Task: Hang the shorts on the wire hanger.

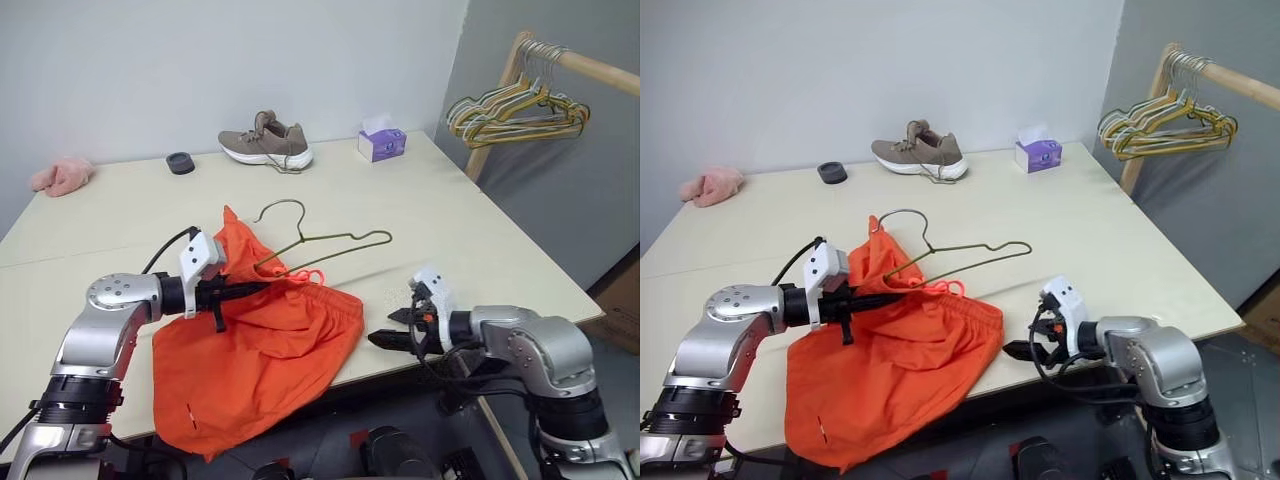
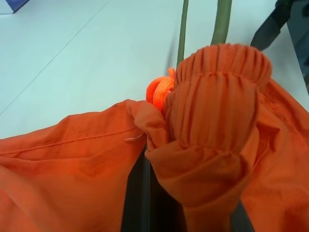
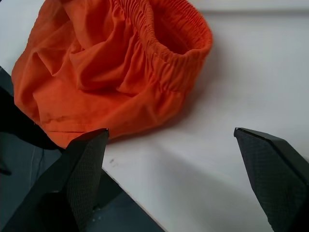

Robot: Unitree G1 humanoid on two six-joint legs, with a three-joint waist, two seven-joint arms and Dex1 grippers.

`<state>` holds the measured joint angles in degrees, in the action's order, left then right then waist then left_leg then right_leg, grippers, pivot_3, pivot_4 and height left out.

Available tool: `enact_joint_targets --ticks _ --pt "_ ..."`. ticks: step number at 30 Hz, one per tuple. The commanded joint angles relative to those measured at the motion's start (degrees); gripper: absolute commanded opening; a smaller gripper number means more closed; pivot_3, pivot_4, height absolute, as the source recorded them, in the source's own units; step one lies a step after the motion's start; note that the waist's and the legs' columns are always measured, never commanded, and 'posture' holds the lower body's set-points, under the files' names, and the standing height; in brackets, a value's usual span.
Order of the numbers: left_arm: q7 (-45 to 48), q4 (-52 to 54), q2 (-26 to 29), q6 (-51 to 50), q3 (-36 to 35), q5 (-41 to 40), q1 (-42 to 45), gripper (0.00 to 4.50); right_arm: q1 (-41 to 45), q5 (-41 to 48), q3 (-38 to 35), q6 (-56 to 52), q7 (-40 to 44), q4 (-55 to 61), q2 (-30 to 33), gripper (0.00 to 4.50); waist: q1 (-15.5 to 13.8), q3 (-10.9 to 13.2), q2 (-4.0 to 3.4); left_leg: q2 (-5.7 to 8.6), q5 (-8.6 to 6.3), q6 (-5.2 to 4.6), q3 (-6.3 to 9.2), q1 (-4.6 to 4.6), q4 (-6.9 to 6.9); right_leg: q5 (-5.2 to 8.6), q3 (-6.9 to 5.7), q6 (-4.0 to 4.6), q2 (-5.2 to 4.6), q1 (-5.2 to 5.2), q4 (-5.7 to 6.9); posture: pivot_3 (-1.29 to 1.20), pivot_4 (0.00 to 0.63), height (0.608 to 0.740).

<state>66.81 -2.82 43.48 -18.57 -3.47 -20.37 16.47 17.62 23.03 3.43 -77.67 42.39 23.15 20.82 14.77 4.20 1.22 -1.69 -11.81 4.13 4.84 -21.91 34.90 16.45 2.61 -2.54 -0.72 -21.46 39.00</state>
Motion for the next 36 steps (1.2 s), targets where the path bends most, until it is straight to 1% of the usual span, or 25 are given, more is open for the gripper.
enact_joint_targets --ticks 1,2,6,9,12,16,17,22,23,28,32,36 --pt "-0.5 2.2 -0.1 0.0 -1.1 -1.5 0.9 0.0 2.1 0.8 0.4 0.0 -3.9 -1.9 -3.1 4.43 0.0 0.0 0.0 0.0 0.0 0.0 0.01 0.01 0.0 0.0 0.0 0.0 0.0 0.0 0.0 -0.22 0.0 0.74" --pt "-0.6 2.3 -0.2 0.0 -1.1 -1.5 0.9 0.0 2.3 0.1 2.1 1.4 -4.7 -3.1 -3.4 4.43 0.1 0.0 -0.01 -0.01 0.0 0.0 0.01 0.02 0.0 0.0 -0.01 0.0 0.01 0.0 0.0 -0.22 0.0 0.74" --pt "-1.1 2.7 -0.7 -0.2 -1.4 -1.7 0.8 0.0 3.9 0.7 4.3 2.8 -7.2 -5.4 -6.4 4.43 0.0 0.0 -0.01 -0.01 0.0 0.0 0.02 0.01 -0.01 0.0 -0.02 0.0 0.01 -0.01 0.02 -0.22 0.0 0.74" --pt "-1.6 2.8 -0.9 -0.2 -1.5 -1.8 0.7 0.0 4.2 1.1 7.0 3.9 -7.1 -6.1 -6.5 4.43 0.0 0.0 -0.01 0.0 0.0 0.0 0.0 -0.04 -0.01 0.0 0.01 0.0 0.01 -0.04 0.0 -0.21 0.0 0.74" --pt "-2.4 3.2 -1.4 -0.6 -2.0 -2.3 0.6 0.0 3.6 -0.6 10.0 7.4 -8.0 -6.8 -5.6 3.88 -0.3 0.0 -0.01 0.0 0.0 0.0 0.01 -0.04 -0.01 0.0 0.0 0.0 0.01 -0.04 -0.02 -0.21 0.0 0.74" --pt "-4.2 5.2 -2.5 -3.9 -3.6 -5.6 0.0 0.0 3.2 -4.8 13.5 15.4 -9.7 -8.2 -3.1 2.48 -0.3 0.0 -0.01 0.0 0.0 0.0 0.01 -0.04 -0.01 0.0 0.0 0.0 0.01 -0.05 -0.02 -0.21 0.0 0.74" --pt "-4.7 6.0 -2.9 -5.2 -4.2 -6.8 -0.3 0.0 3.2 -5.2 13.3 16.8 -10.0 -8.7 -3.0 2.17 -0.3 0.0 -0.01 0.0 0.0 0.0 0.0 -0.05 0.0 -0.01 0.01 -0.01 0.01 -0.05 -0.02 -0.21 0.0 0.74" --pt "-6.9 9.7 -3.5 -11.5 -6.8 -12.3 -1.7 0.0 3.9 -7.5 12.7 22.6 -10.9 -11.0 -1.9 0.32 -0.3 0.0 -0.01 -0.01 0.0 0.0 0.02 -0.04 -0.01 0.0 -0.01 -0.01 0.01 -0.05 -0.01 -0.21 0.0 0.74" --pt "-6.9 11.3 -3.2 -14.3 -8.1 -15.2 -2.4 0.0 4.7 -8.6 12.3 25.0 -10.5 -12.1 -0.5 0.03 -0.3 0.0 -0.01 -0.01 0.0 0.0 0.01 -0.04 -0.01 0.0 0.0 -0.01 0.01 -0.05 -0.01 -0.21 0.0 0.74" --pt "-4.7 17.0 0.4 -23.5 -11.5 -24.3 -6.4 0.0 9.3 -12.8 9.9 35.3 -9.0 -19.5 6.2 0.03 -0.2 0.0 -0.01 0.01 0.0 0.0 -0.04 -0.04 -0.01 -0.01 0.04 -0.01 -0.01 -0.05 -0.04 -0.2 0.0 0.74" --pt "-1.7 19.4 4.3 -22.9 -11.4 -23.9 -9.8 0.0 11.6 -13.2 7.3 39.9 -7.3 -24.1 10.3 0.03 -0.3 0.0 -0.02 0.0 0.0 0.0 -0.02 0.01 -0.03 0.02 0.01 0.04 0.0 -0.03 -0.02 -0.2 0.0 0.74" --pt "0.7 18.9 7.5 -20.3 -10.7 -21.2 -11.4 0.0 11.7 -13.2 6.1 41.8 -5.8 -24.9 13.3 0.03 -0.3 0.0 -0.03 0.0 0.0 0.0 -0.01 0.0 -0.05 0.05 -0.01 0.09 0.01 -0.04 -0.03 -0.2 0.0 0.74"
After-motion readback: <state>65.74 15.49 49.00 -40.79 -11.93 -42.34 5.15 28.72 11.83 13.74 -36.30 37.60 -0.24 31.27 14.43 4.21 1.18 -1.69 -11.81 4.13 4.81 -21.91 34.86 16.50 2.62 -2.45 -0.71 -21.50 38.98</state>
